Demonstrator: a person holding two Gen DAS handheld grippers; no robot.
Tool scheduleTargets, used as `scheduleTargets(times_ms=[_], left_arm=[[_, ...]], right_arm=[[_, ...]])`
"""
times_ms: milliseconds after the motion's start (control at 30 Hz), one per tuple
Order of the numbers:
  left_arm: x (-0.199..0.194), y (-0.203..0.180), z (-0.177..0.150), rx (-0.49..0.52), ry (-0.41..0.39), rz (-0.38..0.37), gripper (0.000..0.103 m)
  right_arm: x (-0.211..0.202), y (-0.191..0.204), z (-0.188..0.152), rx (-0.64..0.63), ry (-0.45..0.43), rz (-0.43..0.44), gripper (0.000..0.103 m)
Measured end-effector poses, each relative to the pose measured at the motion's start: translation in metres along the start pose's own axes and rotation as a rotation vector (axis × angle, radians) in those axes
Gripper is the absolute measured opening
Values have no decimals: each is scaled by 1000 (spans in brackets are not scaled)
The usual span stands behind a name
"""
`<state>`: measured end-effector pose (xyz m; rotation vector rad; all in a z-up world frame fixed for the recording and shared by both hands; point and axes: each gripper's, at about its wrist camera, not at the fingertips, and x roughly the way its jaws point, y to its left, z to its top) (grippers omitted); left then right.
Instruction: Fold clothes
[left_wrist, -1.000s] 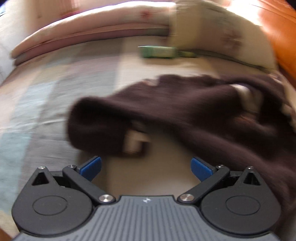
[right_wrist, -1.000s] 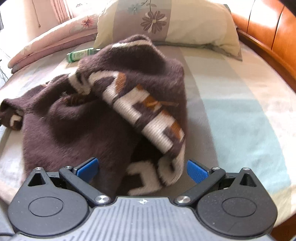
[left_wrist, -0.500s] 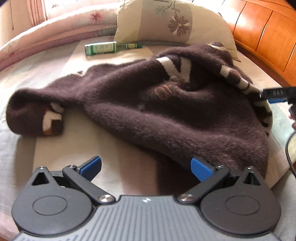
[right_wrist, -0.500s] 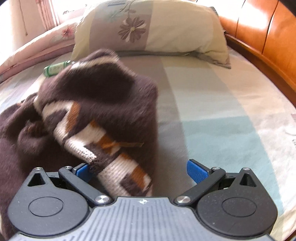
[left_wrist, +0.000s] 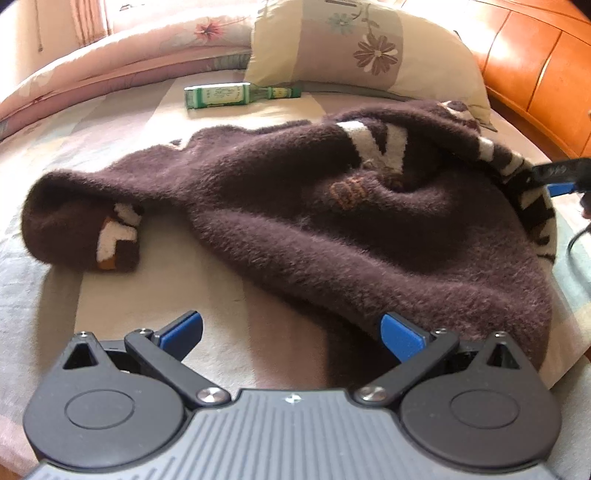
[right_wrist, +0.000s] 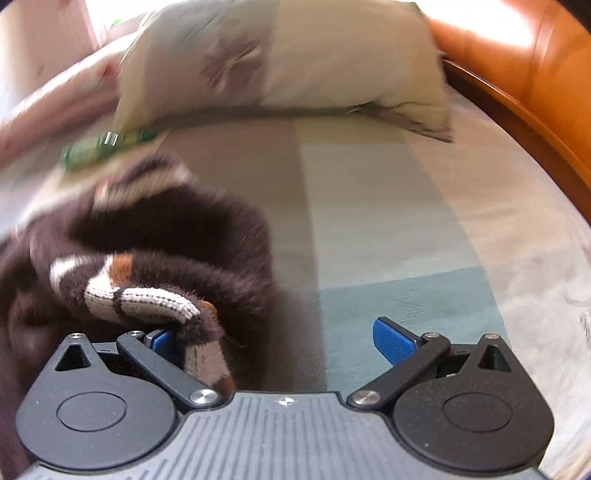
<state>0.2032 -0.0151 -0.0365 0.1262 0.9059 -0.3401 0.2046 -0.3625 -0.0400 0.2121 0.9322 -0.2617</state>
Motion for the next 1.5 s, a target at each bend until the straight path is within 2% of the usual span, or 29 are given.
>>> scheduleTargets(times_ms=[67, 133, 267, 467, 733, 867, 967, 1033, 1067, 1133, 1200, 1400, 1500], left_arm=[[2, -3, 4, 22, 5, -15, 102], [2, -9, 9, 58, 5, -14, 102], [3, -17, 14, 112, -13, -5, 102], [7, -15, 16, 104, -15, -29, 102], [13, 0, 15, 80, -8, -6, 102], [17, 8, 15, 65, 4, 1, 102], [20, 10, 15, 63, 9, 0, 102], [20, 10, 17, 64, 10, 3, 102], [20, 10, 17, 65, 11, 4, 102], [20, 8, 19, 67, 10, 5, 102], [21, 6, 21, 65, 11, 6, 102], [20, -6, 23, 100, 4, 5, 102], [15, -10, 22, 111, -1, 2, 102]], right_arm=[[6, 1, -1, -34, 13, -22, 103], [9, -10, 2, -6, 17, -18, 103], [3, -27, 18, 31, -37, -60, 103], [5, -35, 51, 15, -107, -145, 103], [42, -74, 96, 112, -121, -263, 103], [61, -98, 111, 143, -122, -358, 103], [75, -118, 120, 164, -129, -463, 103], [77, -134, 125, 192, -170, -615, 103], [74, -144, 126, 214, -187, -644, 103], [66, -167, 125, 317, -170, -581, 103], [59, -174, 117, 347, -140, -443, 103], [58, -122, 77, 89, 19, -104, 103], [69, -93, 58, -14, 88, -81, 103]])
